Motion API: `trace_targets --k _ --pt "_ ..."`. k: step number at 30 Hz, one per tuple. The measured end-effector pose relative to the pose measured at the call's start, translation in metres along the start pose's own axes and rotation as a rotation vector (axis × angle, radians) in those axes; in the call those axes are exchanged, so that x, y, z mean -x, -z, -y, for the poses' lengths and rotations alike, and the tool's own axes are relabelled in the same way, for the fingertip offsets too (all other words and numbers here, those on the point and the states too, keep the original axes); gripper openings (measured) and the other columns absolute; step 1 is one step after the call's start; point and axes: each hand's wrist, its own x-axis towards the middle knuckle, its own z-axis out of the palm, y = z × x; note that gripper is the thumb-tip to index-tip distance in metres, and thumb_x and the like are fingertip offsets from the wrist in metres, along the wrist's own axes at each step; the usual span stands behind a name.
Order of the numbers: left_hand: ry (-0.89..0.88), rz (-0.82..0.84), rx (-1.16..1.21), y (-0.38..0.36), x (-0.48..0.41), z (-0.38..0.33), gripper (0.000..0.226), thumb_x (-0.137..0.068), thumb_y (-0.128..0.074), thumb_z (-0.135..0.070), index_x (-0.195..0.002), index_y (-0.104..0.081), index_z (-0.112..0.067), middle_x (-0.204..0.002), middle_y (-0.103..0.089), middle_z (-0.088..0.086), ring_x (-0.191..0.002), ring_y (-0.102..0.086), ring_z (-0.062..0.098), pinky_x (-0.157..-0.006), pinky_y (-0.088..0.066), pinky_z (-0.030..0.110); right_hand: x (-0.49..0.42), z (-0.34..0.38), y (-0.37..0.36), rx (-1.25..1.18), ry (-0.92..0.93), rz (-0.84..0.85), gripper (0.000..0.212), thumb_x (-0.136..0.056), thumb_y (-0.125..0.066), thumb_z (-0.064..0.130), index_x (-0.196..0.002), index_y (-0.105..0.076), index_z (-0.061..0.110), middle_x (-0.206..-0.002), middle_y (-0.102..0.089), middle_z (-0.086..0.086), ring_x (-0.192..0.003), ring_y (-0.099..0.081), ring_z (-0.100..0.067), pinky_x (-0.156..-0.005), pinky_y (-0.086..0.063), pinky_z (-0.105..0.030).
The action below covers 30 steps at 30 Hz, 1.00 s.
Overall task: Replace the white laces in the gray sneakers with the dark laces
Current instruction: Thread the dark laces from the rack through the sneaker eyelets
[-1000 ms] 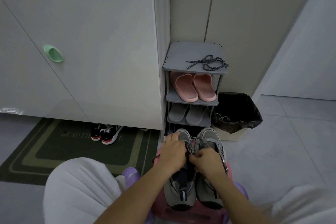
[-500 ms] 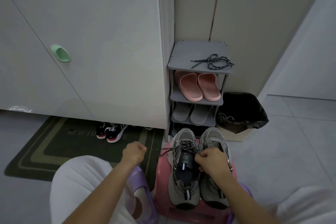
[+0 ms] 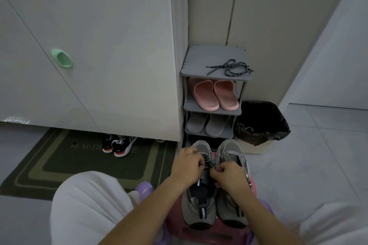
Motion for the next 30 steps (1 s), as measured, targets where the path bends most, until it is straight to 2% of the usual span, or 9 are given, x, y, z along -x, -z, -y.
trace_targets --k 5,11,14,17,21,23,25,28,30 --pt "0.050 0.030 -0.050 -0.001 -0.002 -0.004 0.023 -0.093 -0.051 -0.019 -0.110 -0.063 -0.009 -0.139 -0.041 0.004 -0.130 -0.032 0.021 -0.102 -0.035 0.034 0.000 0.000 0.002 -0.023 -0.025 0.006 0.042 -0.082 -0.065 0.016 -0.048 -0.040 0.015 -0.044 -0.049 -0.001 -0.046 -0.064 -0.014 -0.037 -0.036 -0.014" --pt "0.112 0.041 0.031 0.006 0.003 0.002 0.028 -0.096 -0.048 -0.029 -0.110 -0.059 -0.007 -0.131 -0.043 0.007 -0.126 -0.037 0.023 -0.099 -0.040 0.036 -0.001 0.000 0.001 -0.040 -0.044 0.009 0.041 -0.082 -0.064 0.015 -0.049 -0.042 0.014 -0.045 -0.050 -0.001 -0.044 -0.061 -0.012 -0.036 -0.037 -0.013" --pt "0.101 0.098 -0.001 0.013 0.010 0.004 0.033 -0.095 -0.047 -0.040 -0.096 -0.058 -0.009 -0.122 -0.046 0.008 -0.119 -0.041 0.024 -0.095 -0.043 0.039 -0.001 0.004 0.003 -0.007 -0.043 0.045 0.033 -0.084 -0.065 0.022 -0.056 -0.050 0.012 -0.053 -0.059 -0.003 -0.042 -0.058 -0.007 -0.040 -0.041 -0.013" --pt "0.129 0.181 0.013 0.018 0.014 0.014 0.048 -0.095 -0.040 -0.049 -0.066 -0.049 -0.012 -0.099 -0.055 0.012 -0.104 -0.052 0.029 -0.081 -0.045 0.038 -0.003 0.009 0.010 0.033 -0.028 0.069 0.039 -0.086 -0.064 0.034 -0.056 -0.049 0.012 -0.050 -0.057 -0.001 -0.037 -0.052 0.000 -0.037 -0.035 -0.010" --pt "0.242 0.092 0.128 0.019 0.013 0.028 0.048 -0.099 -0.035 -0.040 -0.073 -0.055 -0.005 -0.072 -0.054 0.008 -0.076 -0.055 0.026 -0.062 -0.037 0.029 -0.012 0.017 0.016 0.127 0.028 0.002 0.047 -0.095 -0.050 0.036 -0.055 -0.045 0.013 -0.068 -0.061 -0.011 -0.068 -0.061 -0.022 -0.061 -0.043 -0.025" --pt "0.245 0.082 0.166 0.015 0.010 0.033 0.028 -0.096 -0.043 -0.030 -0.097 -0.060 -0.007 -0.089 -0.056 0.005 -0.084 -0.058 0.024 -0.068 -0.041 0.029 -0.014 0.025 0.017 0.187 0.063 0.002 0.037 -0.096 -0.048 0.029 -0.065 -0.057 0.010 -0.077 -0.065 -0.011 -0.076 -0.061 -0.021 -0.058 -0.038 -0.021" --pt "0.218 0.144 0.199 0.013 0.008 0.032 0.026 -0.091 -0.052 -0.024 -0.116 -0.056 -0.015 -0.113 -0.051 0.006 -0.102 -0.057 0.026 -0.083 -0.044 0.030 -0.017 0.032 0.014 0.214 0.106 0.032 0.030 -0.096 -0.048 0.024 -0.077 -0.064 0.007 -0.084 -0.065 -0.009 -0.078 -0.059 -0.019 -0.064 -0.037 -0.022" --pt "0.167 0.170 0.173 0.010 0.004 0.028 0.017 -0.087 -0.055 -0.020 -0.096 -0.061 -0.007 -0.106 -0.057 0.013 -0.098 -0.059 0.030 -0.083 -0.051 0.036 -0.019 0.041 0.006 0.239 0.164 0.082 0.023 -0.093 -0.051 0.021 -0.072 -0.060 0.017 -0.091 -0.063 -0.003 -0.082 -0.058 -0.017 -0.073 -0.046 -0.027" --pt "0.161 0.134 0.176 0.016 0.000 0.024 0.018 -0.087 -0.054 -0.022 -0.074 -0.054 -0.009 -0.090 -0.057 0.010 -0.081 -0.057 0.024 -0.071 -0.048 0.033 -0.021 0.045 0.002 0.277 0.201 0.100 0.015 -0.090 -0.054 0.022 -0.096 -0.066 0.014 -0.107 -0.062 -0.006 -0.097 -0.059 -0.020 -0.085 -0.048 -0.030"
